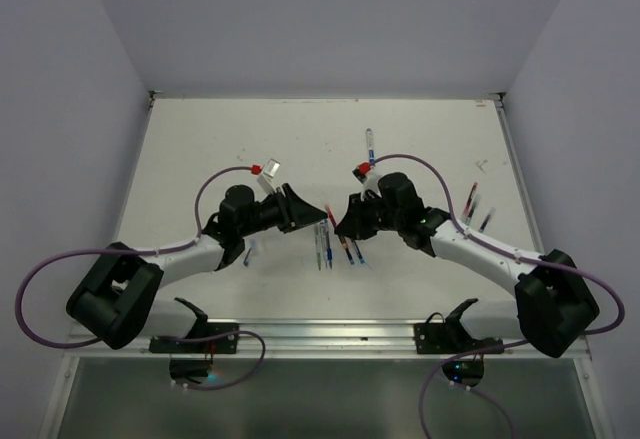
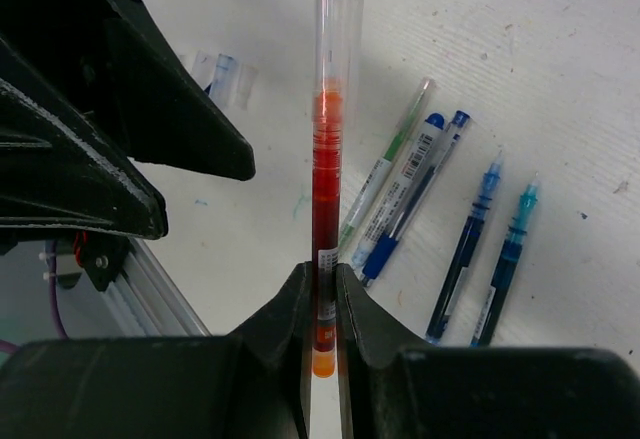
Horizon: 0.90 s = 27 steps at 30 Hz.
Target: Open the pen caps
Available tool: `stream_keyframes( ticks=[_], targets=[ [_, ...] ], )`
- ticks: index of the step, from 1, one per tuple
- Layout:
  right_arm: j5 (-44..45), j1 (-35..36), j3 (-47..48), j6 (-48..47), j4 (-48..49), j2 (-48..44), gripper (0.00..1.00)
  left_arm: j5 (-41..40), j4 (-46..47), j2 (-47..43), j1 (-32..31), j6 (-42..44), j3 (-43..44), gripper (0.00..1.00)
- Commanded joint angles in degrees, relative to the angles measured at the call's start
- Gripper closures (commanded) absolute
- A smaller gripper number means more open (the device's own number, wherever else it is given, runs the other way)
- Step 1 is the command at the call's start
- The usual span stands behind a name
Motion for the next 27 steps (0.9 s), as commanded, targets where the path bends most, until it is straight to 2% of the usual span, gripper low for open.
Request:
stream_keyframes(
  ticks=[1, 23, 27],
  targets=[
    [-1.7, 1.04, 0.18, 1.4, 3.96, -0.61, 1.0, 0.65, 3.31, 0.42, -0.16, -1.07, 0.63, 0.52],
    [-0.82, 4.12, -1.75, 2.36, 2.29, -5.09, 1.0, -4.88, -6.26, 2.88, 0.55, 2.71, 7.84, 0.53],
    [-0.74, 4.21, -2.01, 2.36, 2.37, -5.35, 1.0, -4.62, -5.48, 3.05, 0.55, 2.27, 8.02, 0.55]
  ],
)
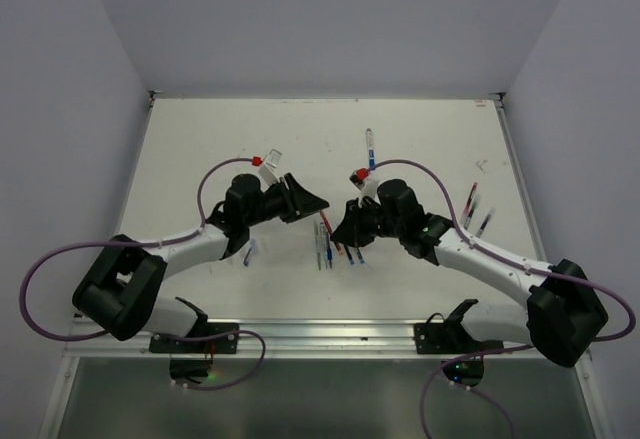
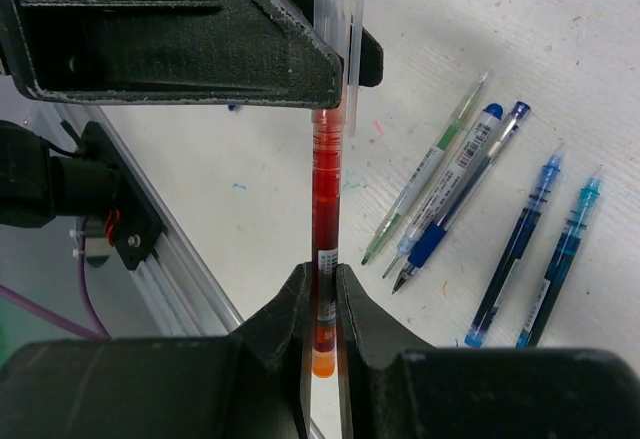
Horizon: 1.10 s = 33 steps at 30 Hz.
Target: Open the pen caps
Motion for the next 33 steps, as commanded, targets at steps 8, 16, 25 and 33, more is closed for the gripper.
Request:
stream_keyframes(
  ticks=[8, 16, 25, 33],
  targets=[
    [-0.08, 0.42, 0.51, 0.42, 2.14, -0.3, 1.0, 1.22, 2.86, 0.91, 0.33, -0.38, 1.41, 0.7],
    [4.12, 1.12, 2.61, -1.86, 1.44, 3.48, 1.0, -2.7, -10.86, 3.2, 0.16, 1.79, 7.18, 1.0],
    [20.57, 8.06, 5.95, -5.73, -7.34, 7.7, 1.0, -25.82, -37.53, 5.56, -0.02, 9.36, 23.7, 1.0],
    [29.79, 13.78, 9.47, -6.79, -12.1, 10.95, 1.0, -32.96, -43.37, 11.28, 1.74, 11.66, 35.42, 1.0]
  ],
)
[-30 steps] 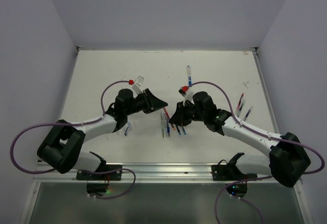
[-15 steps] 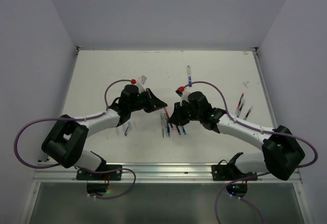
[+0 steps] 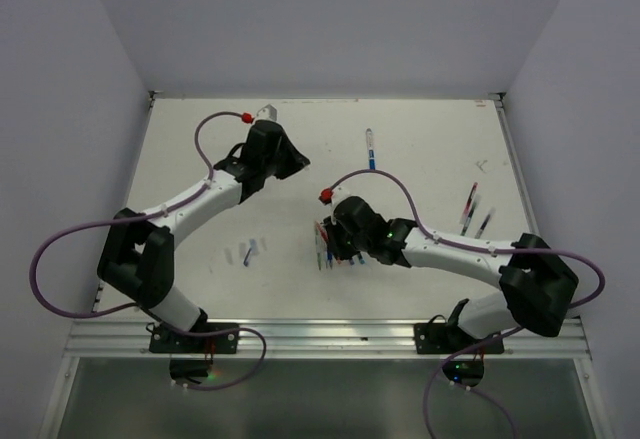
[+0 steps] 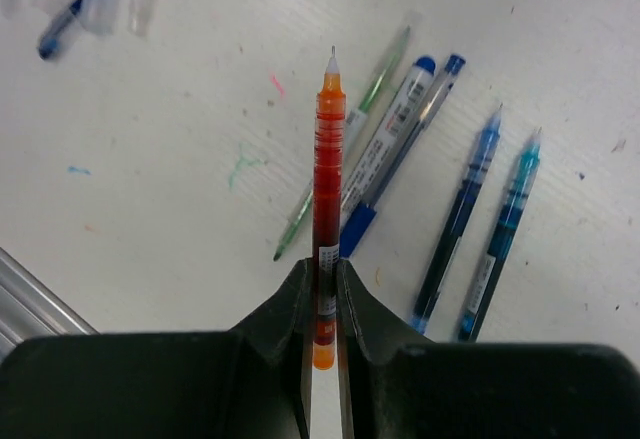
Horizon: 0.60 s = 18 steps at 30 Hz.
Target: Open the pen caps
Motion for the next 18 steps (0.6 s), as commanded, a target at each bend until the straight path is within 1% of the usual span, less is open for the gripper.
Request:
stream_keyframes(
  ticks=[1, 3, 6, 8, 10, 13, 18],
  targets=[
    [6.28, 1.48, 2.81, -1.04, -5.04, 0.96, 1.0, -7.78, -3.89, 0.86, 0.47, 2.81, 4.91, 1.0],
    [8.47, 1.48, 2.72, -0.25, -5.66, 0.35, 1.0, -8.4, -4.07, 0.08, 0.64, 3.68, 5.18, 1.0],
    [10.41, 1.48, 3.5, 0.28, -8.73, -0.53, 1.0, -12.0, -6.0, -2.29, 0.64, 6.58, 4.31, 1.0],
    [13.23, 1.3, 3.86, 0.37, -11.02, -0.7, 1.0, -15.69, -8.55, -4.05, 0.56, 8.69, 2.2, 1.0],
    [14.72, 0.87, 3.69, 0.54, -12.25, -0.71, 1.0, -18.75, -8.64, -8.0, 0.73, 11.14, -2.18, 1.0],
    [13.33, -1.5, 2.55, 0.54, -12.26, -0.62, 1.0, -23.5, -10.48, -13.61, 0.91, 12.47, -7.62, 1.0],
    [11.92, -6.25, 0.61, -0.86, -11.21, 1.23, 1.0, -26.94, -16.27, -18.46, 1.08, 12.31, -12.21, 1.0]
  ],
)
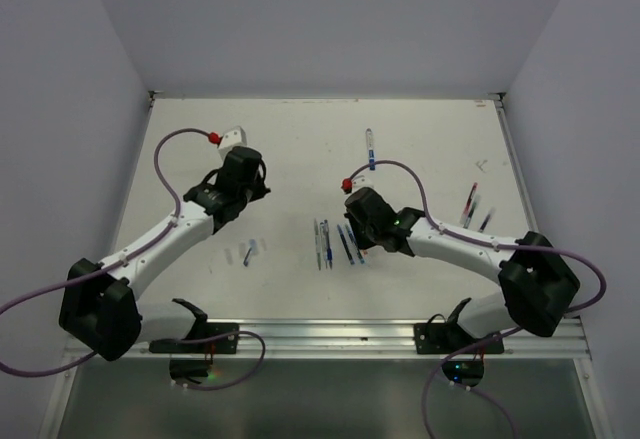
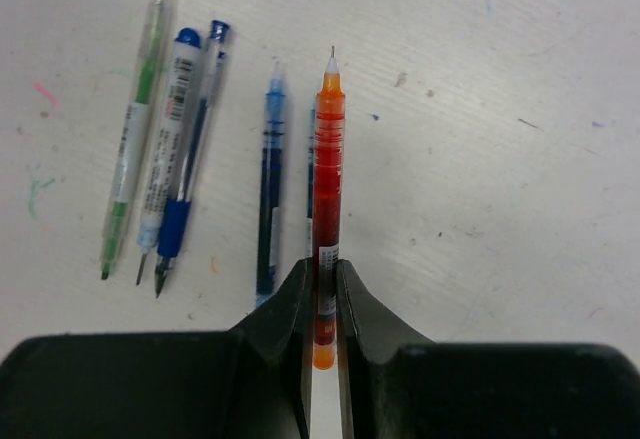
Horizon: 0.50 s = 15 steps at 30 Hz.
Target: Open the pen caps
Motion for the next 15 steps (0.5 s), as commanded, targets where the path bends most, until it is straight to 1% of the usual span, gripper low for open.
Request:
stream_keyframes(
  ticks=[1, 7, 15],
  targets=[
    [1.12, -2.28, -1.07, -0.84, 0.64, 0.18, 1.0, -6.31, -4.75, -2.54, 0.58, 1.48, -2.71, 1.0],
    [0.85, -3.51, -0.64, -1.02, 0.56, 2.11, 1.0, -9.13, -9.05, -2.89, 0.49, -1.15, -5.52, 1.0],
    [0.06, -3.86, -0.81, -1.19, 1.88, 5.1, 1.0, -10.62, -9.23, -4.03, 0.49, -3.44, -10.0, 1.0]
  ],
)
